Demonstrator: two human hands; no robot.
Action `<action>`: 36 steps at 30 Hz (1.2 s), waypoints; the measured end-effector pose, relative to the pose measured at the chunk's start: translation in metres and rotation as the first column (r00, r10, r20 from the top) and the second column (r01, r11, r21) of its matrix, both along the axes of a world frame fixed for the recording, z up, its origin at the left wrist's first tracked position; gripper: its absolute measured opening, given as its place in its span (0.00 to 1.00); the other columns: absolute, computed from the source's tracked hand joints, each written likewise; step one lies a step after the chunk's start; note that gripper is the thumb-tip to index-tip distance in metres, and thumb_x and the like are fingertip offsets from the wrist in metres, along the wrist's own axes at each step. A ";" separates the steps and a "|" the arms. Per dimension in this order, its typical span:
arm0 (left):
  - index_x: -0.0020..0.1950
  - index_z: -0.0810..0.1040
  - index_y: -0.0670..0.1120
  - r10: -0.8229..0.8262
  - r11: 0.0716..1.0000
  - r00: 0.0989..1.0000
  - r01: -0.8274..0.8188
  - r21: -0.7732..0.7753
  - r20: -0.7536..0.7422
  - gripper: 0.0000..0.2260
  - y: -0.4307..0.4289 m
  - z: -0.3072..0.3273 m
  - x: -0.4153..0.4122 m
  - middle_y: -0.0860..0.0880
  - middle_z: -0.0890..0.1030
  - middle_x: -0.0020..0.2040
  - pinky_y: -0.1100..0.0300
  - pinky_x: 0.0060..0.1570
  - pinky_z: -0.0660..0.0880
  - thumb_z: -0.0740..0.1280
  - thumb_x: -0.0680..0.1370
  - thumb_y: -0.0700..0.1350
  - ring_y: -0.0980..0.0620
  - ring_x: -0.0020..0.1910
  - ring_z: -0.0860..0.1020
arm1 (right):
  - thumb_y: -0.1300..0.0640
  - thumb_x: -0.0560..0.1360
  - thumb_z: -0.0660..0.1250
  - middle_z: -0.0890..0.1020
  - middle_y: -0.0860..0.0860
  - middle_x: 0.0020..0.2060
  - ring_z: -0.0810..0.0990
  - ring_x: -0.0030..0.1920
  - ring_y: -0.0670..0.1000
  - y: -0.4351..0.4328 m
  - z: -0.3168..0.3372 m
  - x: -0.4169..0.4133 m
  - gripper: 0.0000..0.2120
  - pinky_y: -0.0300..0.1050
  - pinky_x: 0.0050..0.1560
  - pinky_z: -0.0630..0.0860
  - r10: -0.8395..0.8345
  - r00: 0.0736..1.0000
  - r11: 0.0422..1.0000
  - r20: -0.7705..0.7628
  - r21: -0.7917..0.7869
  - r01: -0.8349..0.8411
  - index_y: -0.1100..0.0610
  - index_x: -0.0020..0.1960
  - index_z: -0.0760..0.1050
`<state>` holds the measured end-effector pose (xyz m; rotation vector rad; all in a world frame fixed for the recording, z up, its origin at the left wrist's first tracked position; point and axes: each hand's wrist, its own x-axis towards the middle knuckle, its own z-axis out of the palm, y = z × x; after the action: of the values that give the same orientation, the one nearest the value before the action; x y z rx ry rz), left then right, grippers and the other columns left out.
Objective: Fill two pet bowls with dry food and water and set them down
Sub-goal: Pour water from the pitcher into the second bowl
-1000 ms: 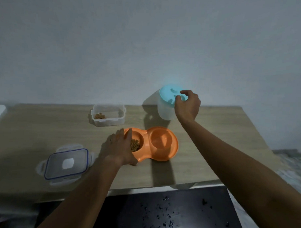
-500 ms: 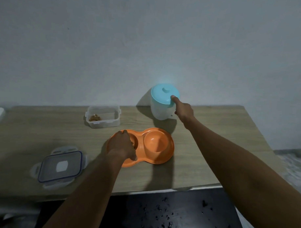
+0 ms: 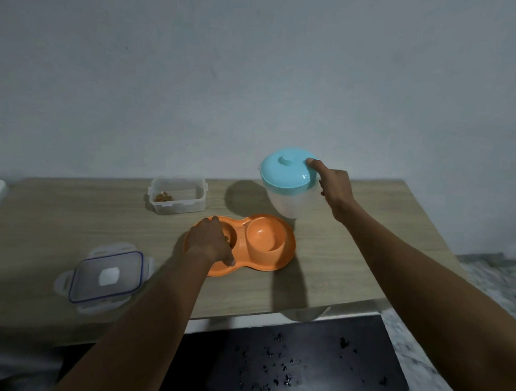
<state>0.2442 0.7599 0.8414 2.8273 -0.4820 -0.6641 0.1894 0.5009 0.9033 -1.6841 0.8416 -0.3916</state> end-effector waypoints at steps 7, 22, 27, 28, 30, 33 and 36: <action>0.75 0.62 0.43 -0.026 0.999 1.000 0.026 -0.020 0.007 0.53 0.007 -0.001 -0.003 0.44 0.70 0.70 0.50 0.56 0.75 0.83 0.56 0.55 0.42 0.67 0.72 | 0.36 0.68 0.75 0.66 0.53 0.26 0.65 0.30 0.51 0.006 0.030 -0.028 0.29 0.46 0.32 0.59 0.128 0.964 0.899 -0.232 -0.385 -0.212 0.55 0.28 0.65; 0.80 0.50 0.44 -0.031 0.996 1.000 0.032 -0.078 0.002 0.58 0.018 -0.006 -0.010 0.46 0.55 0.80 0.49 0.69 0.66 0.82 0.61 0.52 0.42 0.76 0.61 | 0.32 0.68 0.73 0.79 0.50 0.34 0.74 0.39 0.53 0.043 0.040 -0.029 0.29 0.46 0.37 0.68 0.154 0.814 0.483 -0.560 -0.676 -0.557 0.59 0.38 0.77; 0.80 0.49 0.45 -0.021 0.997 1.000 0.021 -0.071 -0.002 0.57 0.016 -0.005 -0.011 0.46 0.54 0.80 0.49 0.68 0.66 0.82 0.62 0.52 0.42 0.76 0.61 | 0.33 0.70 0.72 0.68 0.47 0.26 0.68 0.31 0.49 0.046 0.046 -0.026 0.30 0.45 0.31 0.59 0.180 0.787 0.387 -0.590 -0.693 -0.609 0.54 0.28 0.64; 0.80 0.49 0.45 -0.017 0.997 1.000 0.017 -0.072 -0.001 0.57 0.016 -0.005 -0.011 0.46 0.54 0.80 0.49 0.69 0.66 0.82 0.62 0.52 0.42 0.76 0.60 | 0.33 0.70 0.72 0.68 0.48 0.25 0.68 0.30 0.50 0.046 0.047 -0.025 0.30 0.46 0.31 0.59 0.181 0.785 0.367 -0.592 -0.700 -0.613 0.54 0.27 0.64; 0.80 0.49 0.45 -0.014 0.997 1.000 0.014 -0.076 0.001 0.57 0.015 -0.006 -0.011 0.46 0.54 0.80 0.49 0.69 0.66 0.82 0.62 0.52 0.42 0.77 0.60 | 0.32 0.69 0.72 0.70 0.49 0.25 0.69 0.31 0.51 0.046 0.046 -0.023 0.30 0.47 0.33 0.62 0.186 0.782 0.345 -0.594 -0.706 -0.618 0.56 0.28 0.67; 0.80 0.50 0.45 -0.016 0.997 1.000 0.016 -0.079 0.003 0.57 0.016 -0.007 -0.010 0.46 0.54 0.80 0.49 0.69 0.66 0.82 0.62 0.52 0.43 0.77 0.60 | 0.32 0.69 0.72 0.69 0.49 0.24 0.68 0.30 0.50 0.047 0.046 -0.020 0.30 0.47 0.33 0.61 0.198 0.776 0.325 -0.599 -0.707 -0.628 0.56 0.28 0.67; 0.80 0.50 0.45 -0.014 0.996 1.000 0.013 -0.083 -0.002 0.57 0.016 -0.008 -0.010 0.46 0.54 0.80 0.49 0.69 0.65 0.82 0.62 0.52 0.43 0.77 0.59 | 0.32 0.69 0.72 0.69 0.48 0.24 0.67 0.29 0.50 0.049 0.050 -0.019 0.30 0.46 0.32 0.60 0.204 0.777 0.304 -0.596 -0.715 -0.629 0.55 0.28 0.66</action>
<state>0.2344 0.7764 0.8335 2.7477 -0.5165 -0.6351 0.1705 0.5504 0.9528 -3.0368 0.3581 -0.0672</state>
